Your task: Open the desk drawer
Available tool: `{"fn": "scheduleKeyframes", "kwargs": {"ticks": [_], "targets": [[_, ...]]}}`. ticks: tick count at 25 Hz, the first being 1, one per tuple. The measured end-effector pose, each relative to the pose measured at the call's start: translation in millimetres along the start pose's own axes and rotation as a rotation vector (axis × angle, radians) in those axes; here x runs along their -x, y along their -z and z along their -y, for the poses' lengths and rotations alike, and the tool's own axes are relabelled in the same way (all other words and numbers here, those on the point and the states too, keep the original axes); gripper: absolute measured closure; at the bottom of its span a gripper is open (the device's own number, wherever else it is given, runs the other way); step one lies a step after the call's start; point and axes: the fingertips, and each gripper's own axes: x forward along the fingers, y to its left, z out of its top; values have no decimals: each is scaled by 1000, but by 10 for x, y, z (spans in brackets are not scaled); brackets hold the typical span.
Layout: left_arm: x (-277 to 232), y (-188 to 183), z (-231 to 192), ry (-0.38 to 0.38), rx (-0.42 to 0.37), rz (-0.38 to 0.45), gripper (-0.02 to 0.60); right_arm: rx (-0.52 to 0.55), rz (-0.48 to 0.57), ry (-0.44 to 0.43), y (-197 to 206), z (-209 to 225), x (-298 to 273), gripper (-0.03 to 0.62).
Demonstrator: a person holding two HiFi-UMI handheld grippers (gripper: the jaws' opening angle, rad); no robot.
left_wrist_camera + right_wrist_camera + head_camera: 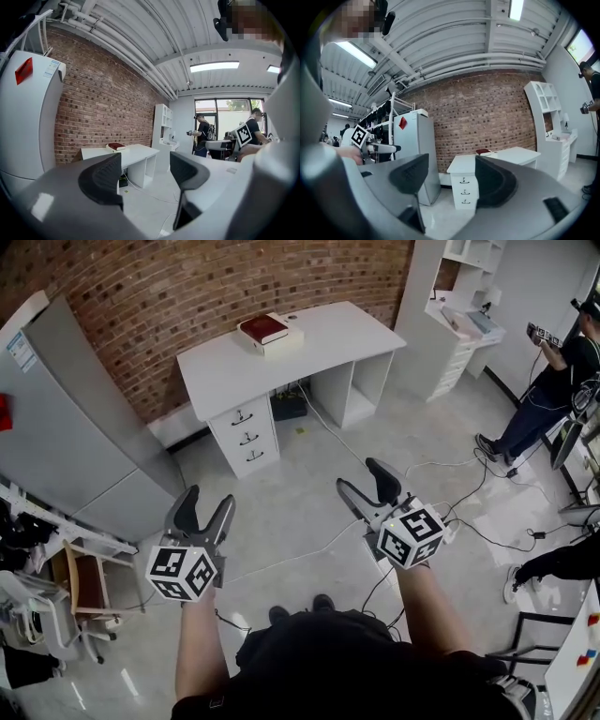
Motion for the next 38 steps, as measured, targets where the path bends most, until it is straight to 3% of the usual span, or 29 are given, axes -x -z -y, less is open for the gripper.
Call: {"fn": "scheduleKeyframes", "kwargs": {"ticks": [10,18,25,38], "targets": [[-235,119,373,-10,-14,-33,267,-23,-4,-8,109,488,272,316],[-527,269,168,-11,8,-48,267,-26,-54,-57,271,584,-52,316],[-1028,261,-335,10,21,-60,267,-21,-82,-47,294,815,-642,316],[-2203,197,-1600,87,62,-95,267,-45,-203,-36,383,1093,-2309,316]]}}
